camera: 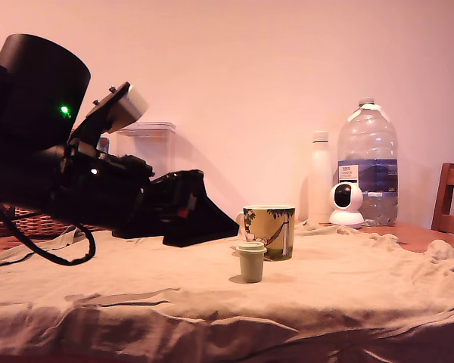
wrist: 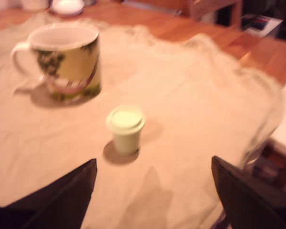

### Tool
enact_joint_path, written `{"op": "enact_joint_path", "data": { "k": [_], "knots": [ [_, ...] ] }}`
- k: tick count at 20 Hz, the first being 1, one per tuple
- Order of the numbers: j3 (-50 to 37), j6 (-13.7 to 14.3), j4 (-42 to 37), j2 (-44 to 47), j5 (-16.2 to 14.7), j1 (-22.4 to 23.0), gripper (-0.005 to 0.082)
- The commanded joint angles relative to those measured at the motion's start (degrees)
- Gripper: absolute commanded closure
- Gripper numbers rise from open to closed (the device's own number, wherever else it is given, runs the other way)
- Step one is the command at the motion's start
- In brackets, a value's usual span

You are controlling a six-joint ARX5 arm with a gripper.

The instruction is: Pick up the coffee capsules on the table and drop them inside the coffee cup

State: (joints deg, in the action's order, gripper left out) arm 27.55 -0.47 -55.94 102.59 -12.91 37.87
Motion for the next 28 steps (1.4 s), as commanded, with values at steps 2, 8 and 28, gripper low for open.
{"op": "enact_joint_path", "data": {
  "k": [2, 8, 28],
  "knots": [
    [1.29, 0.00, -1.16, 2.16, 0.31, 0.15, 0.0072],
    [4.87, -1.14, -1.33, 5.79, 0.92, 0.20, 0.0072],
    [21.22, -2.58, 15.91, 14.25, 1.22, 0.70, 0.0072]
  ]
}}
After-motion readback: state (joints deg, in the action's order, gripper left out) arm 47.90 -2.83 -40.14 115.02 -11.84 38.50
